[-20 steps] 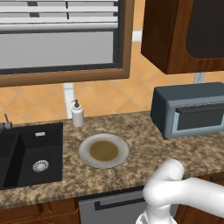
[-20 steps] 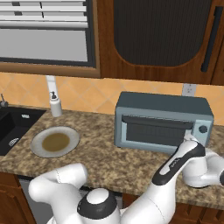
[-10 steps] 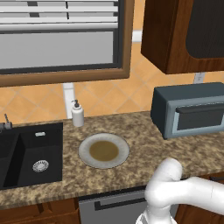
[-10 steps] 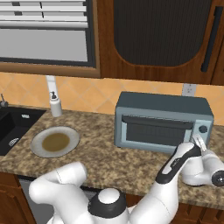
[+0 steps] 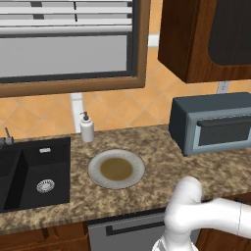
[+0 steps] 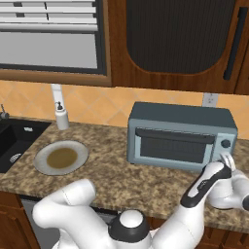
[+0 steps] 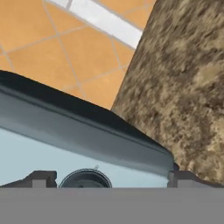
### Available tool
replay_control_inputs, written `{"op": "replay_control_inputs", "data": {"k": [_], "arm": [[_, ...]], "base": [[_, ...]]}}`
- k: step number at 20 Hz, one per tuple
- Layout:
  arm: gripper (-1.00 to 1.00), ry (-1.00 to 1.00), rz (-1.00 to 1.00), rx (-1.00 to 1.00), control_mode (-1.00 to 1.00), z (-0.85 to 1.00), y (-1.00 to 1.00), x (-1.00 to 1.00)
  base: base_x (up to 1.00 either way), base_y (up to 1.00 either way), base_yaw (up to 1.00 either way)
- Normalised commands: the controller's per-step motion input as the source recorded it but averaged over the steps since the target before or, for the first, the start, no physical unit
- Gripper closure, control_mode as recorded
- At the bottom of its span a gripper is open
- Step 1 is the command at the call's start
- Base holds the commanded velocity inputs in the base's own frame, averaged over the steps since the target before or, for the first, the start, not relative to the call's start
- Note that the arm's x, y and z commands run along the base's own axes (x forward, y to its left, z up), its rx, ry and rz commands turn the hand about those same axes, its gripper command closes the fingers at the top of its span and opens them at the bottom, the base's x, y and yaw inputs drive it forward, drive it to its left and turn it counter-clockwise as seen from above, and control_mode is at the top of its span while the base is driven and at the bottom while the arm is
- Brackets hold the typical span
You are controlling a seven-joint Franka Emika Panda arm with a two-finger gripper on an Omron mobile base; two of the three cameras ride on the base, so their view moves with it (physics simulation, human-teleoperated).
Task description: Pick up the kebab skewer and baguette bread, and place them inside the toaster oven. Close the toaster oven door and start by setting the timer.
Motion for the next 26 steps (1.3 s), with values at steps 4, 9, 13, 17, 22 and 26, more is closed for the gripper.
{"op": "replay_control_inputs", "data": {"k": [4,9,13,17,22,26], "arm": [[-1.00,-0.11,0.00,0.09,-1.00,-0.01,-0.01,0.00],[-1.00,-0.07,-0.13,0.00,-1.00,0.00,0.01,0.00],[-1.00,-0.01,-0.16,0.00,-1.00,0.00,0.00,-0.01],[-1.00,0.00,-0.20,-0.03,-1.00,0.00,0.06,-0.04],[-1.00,0.00,-0.12,0.00,-1.00,0.05,0.10,0.00],[-1.00,0.00,0.00,0.00,-1.00,0.10,0.00,0.00]], "base": [[0.00,0.00,0.00],[0.00,0.00,0.00],[0.00,0.00,0.00],[0.00,0.00,0.00],[0.00,0.00,0.00],[0.00,0.00,0.00]]}}
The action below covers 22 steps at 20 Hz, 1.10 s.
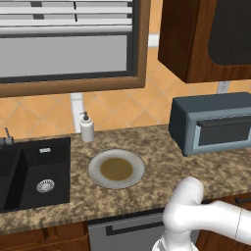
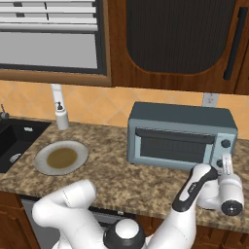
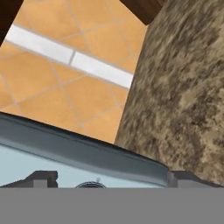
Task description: Pick up the kebab skewer and baguette bread, and place them inside the toaster oven. Close the toaster oven door and start by setting the timer.
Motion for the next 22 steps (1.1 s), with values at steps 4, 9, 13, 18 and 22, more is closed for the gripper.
{"op": "replay_control_inputs", "data": {"k": [4,9,13,18,22], "arm": [[-1.00,0.00,0.00,0.00,-1.00,0.15,0.00,0.00],[-1.00,0.01,0.00,0.00,-1.00,0.12,0.00,-0.04],[-1.00,0.00,0.00,0.00,-1.00,0.04,0.00,-0.06],[-1.00,0.00,0.00,0.00,-1.00,0.00,0.01,-0.23],[-1.00,0.01,0.00,0.00,-1.00,0.00,0.09,-0.29]], "base": [[0.00,0.00,0.00],[0.00,0.00,0.00],[0.00,0.00,0.00],[0.00,0.00,0.00],[0.00,0.00,0.00]]}}
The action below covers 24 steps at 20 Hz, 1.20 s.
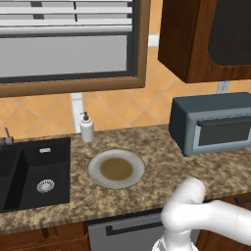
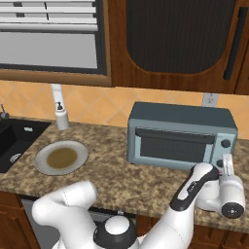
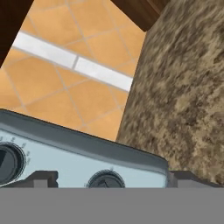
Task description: Pick up the kebab skewer and baguette bread, and place them inside the toaster oven. Close the toaster oven door and start by setting the timer.
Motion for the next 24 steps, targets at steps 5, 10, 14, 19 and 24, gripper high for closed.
{"op": "replay_control_inputs", "data": {"k": [5,10,14,19,24], "arm": [[-1.00,0.02,0.00,0.00,-1.00,0.02,0.34,-0.16],[-1.00,0.02,0.00,0.00,-1.00,0.20,0.26,-0.03],[-1.00,0.02,0.00,0.00,-1.00,0.26,0.00,0.00],[-1.00,0.05,0.00,0.00,-1.00,0.03,0.01,-0.05],[-1.00,0.05,0.00,0.00,-1.00,0.00,0.13,-0.02]], "base": [[0.00,0.00,0.00],[0.00,0.00,0.00],[0.00,0.00,0.00],[0.00,0.00,0.00],[0.00,0.00,0.00]]}}
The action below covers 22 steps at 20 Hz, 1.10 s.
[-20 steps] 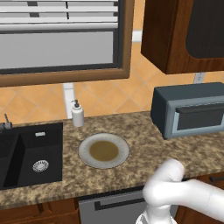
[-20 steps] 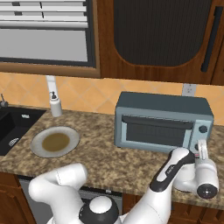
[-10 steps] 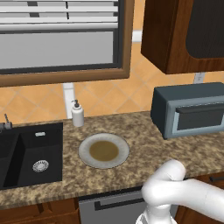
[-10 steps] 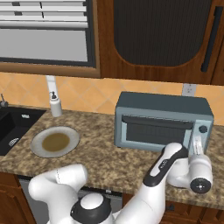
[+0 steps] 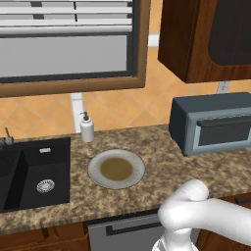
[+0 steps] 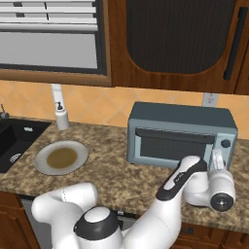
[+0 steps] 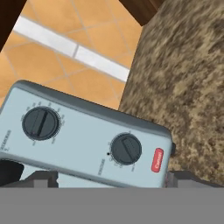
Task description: Pick up the kebab skewer and baguette bread, and place them inside the toaster oven. Close the toaster oven door and start by setting the timer.
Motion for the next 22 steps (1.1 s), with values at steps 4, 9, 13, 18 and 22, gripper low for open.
{"op": "replay_control_inputs", "data": {"k": [4,9,13,18,22], "arm": [[-1.00,0.02,0.00,0.00,-1.00,0.00,0.19,0.00],[-1.00,0.01,0.00,0.00,-1.00,0.00,0.04,0.03],[-1.00,0.01,0.00,0.00,-1.00,0.00,0.00,0.05],[-1.00,0.01,0.00,0.00,-1.00,0.00,0.00,0.03],[-1.00,0.01,0.02,0.00,-1.00,0.00,0.00,0.11]], "base": [[0.00,0.00,0.00],[0.00,0.00,0.00],[0.00,0.00,0.00],[0.00,0.00,0.00],[0.00,0.00,0.00]]}}
